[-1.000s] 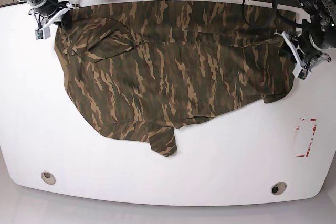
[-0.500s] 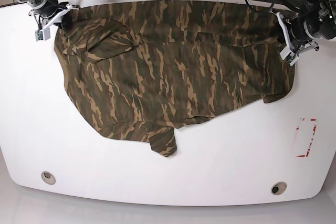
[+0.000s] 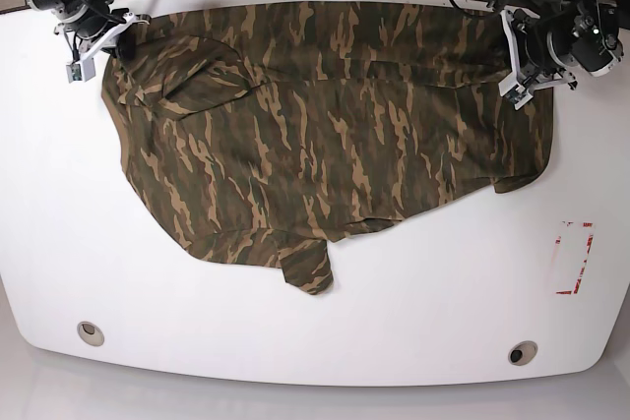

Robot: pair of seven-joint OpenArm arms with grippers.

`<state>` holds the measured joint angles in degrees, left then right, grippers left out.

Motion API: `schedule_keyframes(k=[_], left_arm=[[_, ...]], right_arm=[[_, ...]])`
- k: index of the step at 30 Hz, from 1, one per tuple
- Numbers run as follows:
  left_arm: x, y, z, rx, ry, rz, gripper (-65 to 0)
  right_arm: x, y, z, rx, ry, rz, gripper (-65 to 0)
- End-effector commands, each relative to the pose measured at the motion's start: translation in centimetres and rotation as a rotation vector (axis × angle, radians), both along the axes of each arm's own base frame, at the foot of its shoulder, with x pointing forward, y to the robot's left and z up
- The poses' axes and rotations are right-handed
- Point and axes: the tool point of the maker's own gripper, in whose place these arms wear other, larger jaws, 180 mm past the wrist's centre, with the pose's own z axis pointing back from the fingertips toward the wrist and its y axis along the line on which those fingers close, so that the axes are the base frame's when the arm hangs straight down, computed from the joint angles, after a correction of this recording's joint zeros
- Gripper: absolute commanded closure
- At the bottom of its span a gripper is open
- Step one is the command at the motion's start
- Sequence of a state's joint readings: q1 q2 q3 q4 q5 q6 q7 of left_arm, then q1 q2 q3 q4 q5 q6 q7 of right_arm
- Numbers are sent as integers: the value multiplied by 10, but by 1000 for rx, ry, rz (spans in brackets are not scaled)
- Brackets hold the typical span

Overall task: Layout the t-shirt on the table in an organized manner, then fold the t-shirt properly
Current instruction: 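Open the left gripper and release the shirt edge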

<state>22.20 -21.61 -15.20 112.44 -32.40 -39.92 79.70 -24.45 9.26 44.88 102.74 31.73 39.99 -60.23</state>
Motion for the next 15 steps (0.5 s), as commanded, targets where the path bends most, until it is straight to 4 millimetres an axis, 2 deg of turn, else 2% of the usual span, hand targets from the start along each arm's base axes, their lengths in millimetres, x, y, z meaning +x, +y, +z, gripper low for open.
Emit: schedule_keyframes(k=[1, 5, 15], left_arm=[[3, 1, 2, 28, -10, -27, -151], [6, 5, 3, 60, -17, -31, -151], [38, 32, 15, 193, -87, 0, -151]], right_arm=[[7, -4, 10, -14, -39, 6, -5], [7, -4, 10, -14, -39, 6, -5], [7, -5, 9, -16, -37, 5, -5]])
